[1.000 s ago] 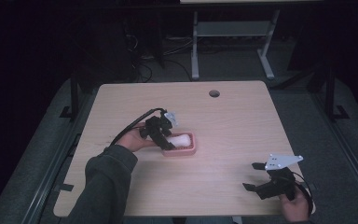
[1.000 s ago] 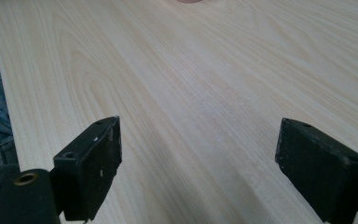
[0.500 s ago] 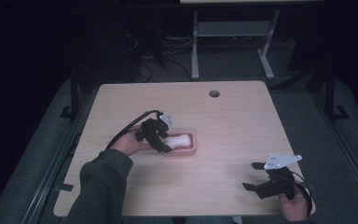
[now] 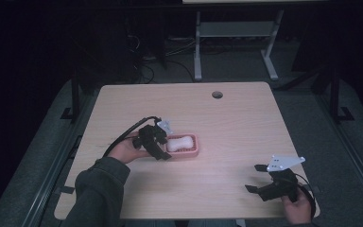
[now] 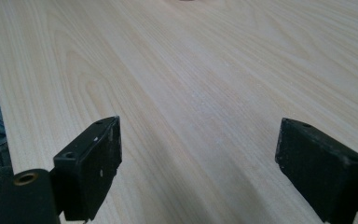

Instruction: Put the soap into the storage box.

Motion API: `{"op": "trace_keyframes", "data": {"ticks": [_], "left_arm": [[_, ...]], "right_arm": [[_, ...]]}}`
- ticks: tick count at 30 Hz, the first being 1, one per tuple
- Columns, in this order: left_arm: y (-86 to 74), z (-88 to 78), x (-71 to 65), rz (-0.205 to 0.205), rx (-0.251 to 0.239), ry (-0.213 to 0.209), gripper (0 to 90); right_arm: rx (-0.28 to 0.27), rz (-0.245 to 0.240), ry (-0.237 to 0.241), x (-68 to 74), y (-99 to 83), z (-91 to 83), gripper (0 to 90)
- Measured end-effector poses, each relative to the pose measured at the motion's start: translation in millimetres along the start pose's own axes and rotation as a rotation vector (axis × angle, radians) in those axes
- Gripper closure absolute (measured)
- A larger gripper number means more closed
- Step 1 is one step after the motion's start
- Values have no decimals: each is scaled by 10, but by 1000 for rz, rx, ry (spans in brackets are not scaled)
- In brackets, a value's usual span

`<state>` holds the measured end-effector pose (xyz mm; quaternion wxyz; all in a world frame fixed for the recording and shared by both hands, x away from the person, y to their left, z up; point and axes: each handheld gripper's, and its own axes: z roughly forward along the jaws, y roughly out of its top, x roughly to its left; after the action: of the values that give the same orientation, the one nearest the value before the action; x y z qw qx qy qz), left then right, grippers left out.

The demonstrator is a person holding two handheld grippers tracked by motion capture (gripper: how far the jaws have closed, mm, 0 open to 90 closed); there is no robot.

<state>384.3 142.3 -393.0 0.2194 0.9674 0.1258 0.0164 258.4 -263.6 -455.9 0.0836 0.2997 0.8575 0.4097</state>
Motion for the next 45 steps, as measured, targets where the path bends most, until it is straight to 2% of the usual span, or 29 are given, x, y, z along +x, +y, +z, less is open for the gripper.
{"op": "trace_keyframes", "data": {"ticks": [2, 16, 25, 35, 38, 45], "left_arm": [[-15, 1, -21, -6, 12, 0, 328], [-156, -57, -88, -17, -38, -1, 315], [-279, -61, -132, -28, -43, 5, 312], [-398, -63, -183, -32, -46, 11, 309], [-431, -54, -220, -17, -45, 17, 309], [-488, -70, -267, -17, -46, 17, 304]], "right_arm": [[0, 0, -1, 0, 0, 0, 142], [6, -1, -3, -3, -3, 3, 142], [6, 9, -6, -2, -15, -17, 142], [12, 10, -12, -6, -21, -17, 142], [17, 9, -12, -5, -21, -13, 142], [20, 14, -18, -7, -30, -18, 141]]}}
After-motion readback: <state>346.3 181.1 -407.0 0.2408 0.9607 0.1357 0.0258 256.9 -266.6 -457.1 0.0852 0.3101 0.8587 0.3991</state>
